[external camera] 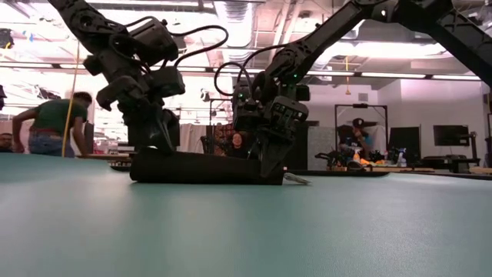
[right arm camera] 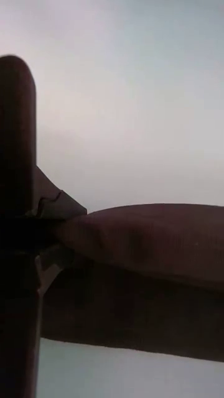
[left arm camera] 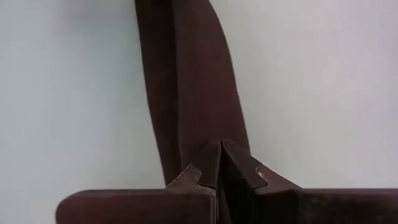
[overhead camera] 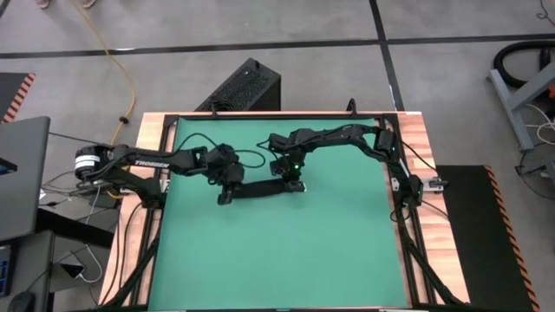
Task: Roll napkin
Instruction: Roll the black table napkin
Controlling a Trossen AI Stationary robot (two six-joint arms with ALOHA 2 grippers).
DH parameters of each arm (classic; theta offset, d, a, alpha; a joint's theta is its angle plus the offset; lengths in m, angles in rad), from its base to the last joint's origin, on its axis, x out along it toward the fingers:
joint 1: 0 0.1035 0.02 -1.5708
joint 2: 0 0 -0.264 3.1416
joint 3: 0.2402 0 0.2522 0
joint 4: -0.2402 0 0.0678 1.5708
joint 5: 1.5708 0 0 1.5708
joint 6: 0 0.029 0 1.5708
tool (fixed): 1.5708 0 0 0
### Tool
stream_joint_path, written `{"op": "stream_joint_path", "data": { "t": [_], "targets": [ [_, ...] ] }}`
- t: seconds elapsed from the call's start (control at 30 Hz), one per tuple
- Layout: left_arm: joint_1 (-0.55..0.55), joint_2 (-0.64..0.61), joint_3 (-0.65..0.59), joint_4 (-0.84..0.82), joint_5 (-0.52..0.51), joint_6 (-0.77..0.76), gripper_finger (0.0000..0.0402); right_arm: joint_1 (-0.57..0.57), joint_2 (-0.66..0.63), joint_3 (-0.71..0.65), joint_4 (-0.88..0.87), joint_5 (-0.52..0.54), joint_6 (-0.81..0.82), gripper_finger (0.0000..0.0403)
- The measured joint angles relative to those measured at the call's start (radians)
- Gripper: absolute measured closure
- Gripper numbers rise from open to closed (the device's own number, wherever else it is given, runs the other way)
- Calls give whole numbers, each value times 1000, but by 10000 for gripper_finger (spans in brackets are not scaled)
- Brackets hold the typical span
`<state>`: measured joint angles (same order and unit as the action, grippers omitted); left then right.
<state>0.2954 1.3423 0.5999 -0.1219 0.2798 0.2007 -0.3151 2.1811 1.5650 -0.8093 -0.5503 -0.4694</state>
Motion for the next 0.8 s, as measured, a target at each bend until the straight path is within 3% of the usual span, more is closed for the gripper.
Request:
{"op": "stream_joint_path", "data": {
  "t": [0.3, 0.53, 0.8],
  "targets": [
    [42, 1, -3, 2, 1, 23, 401, 0, 0, 0, -1, 0, -2, 373],
    [48, 1, -83, 90, -2, 14, 401, 0, 0, 0, 0, 0, 3, 373],
    [49, 1, -138, 152, -73, 19, 401, 1, 0, 0, -10, 0, 25, 373]
  ]
}}
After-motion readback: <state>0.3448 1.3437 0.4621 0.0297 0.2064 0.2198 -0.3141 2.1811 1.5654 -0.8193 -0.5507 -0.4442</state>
